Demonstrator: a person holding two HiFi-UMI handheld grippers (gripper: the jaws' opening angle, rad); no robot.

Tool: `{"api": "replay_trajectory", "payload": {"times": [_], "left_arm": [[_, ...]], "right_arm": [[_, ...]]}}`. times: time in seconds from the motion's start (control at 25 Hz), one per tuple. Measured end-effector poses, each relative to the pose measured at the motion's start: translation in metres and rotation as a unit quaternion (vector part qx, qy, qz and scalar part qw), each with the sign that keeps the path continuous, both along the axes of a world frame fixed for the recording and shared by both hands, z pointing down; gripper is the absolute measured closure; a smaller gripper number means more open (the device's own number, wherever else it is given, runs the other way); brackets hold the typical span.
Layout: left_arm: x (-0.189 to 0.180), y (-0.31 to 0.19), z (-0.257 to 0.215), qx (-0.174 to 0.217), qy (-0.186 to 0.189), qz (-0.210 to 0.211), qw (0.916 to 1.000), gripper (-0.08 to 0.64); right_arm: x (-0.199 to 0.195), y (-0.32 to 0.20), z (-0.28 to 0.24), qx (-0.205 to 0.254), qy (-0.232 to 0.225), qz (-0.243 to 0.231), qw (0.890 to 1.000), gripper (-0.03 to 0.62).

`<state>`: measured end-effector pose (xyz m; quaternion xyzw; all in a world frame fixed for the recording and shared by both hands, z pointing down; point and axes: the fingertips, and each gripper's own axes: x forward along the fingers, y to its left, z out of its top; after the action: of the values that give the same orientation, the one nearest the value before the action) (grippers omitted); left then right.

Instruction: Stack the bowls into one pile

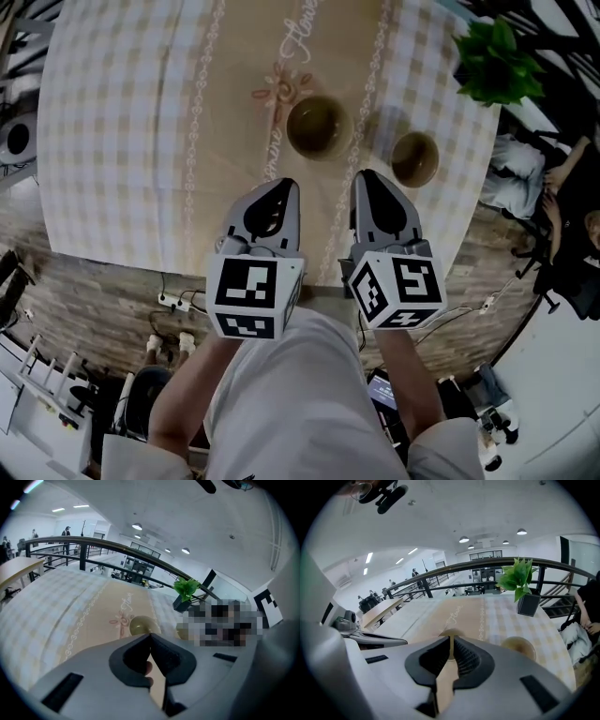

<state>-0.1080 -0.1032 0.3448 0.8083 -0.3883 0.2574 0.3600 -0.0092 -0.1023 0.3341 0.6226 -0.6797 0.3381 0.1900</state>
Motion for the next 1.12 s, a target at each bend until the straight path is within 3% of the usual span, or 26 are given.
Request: {"api": "replay_trajectory", "payload": {"times": [0.28,0.48,0.8,1.12], "left_arm": [[-0.005,0.023,-0.022,-0.006,0.037,0.000,0.9993,0.537],[0.013,0.031,-0.034,-0.005,0.067,-0.013,0.9977,0.537],[0.067,0.070,-0.034,-0.007,0.075,-0.050,0.9959,0.537],[0.170,0.140,-0.057,0.034,0.036,-0.122,0.9913,0.537]], "right_arm": [[-0.013,0.018,-0.033,0.011,0.003,-0.003,1.000,0.552],[-0.002,0.033,-0.059,0.021,0.018,-0.011,1.000,0.552],[0.061,0.074,-0.061,0.025,0.014,-0.033,0.999,0.552],[0.151,0.127,-0.068,0.060,-0.037,-0.142,0.987,0.552]]}}
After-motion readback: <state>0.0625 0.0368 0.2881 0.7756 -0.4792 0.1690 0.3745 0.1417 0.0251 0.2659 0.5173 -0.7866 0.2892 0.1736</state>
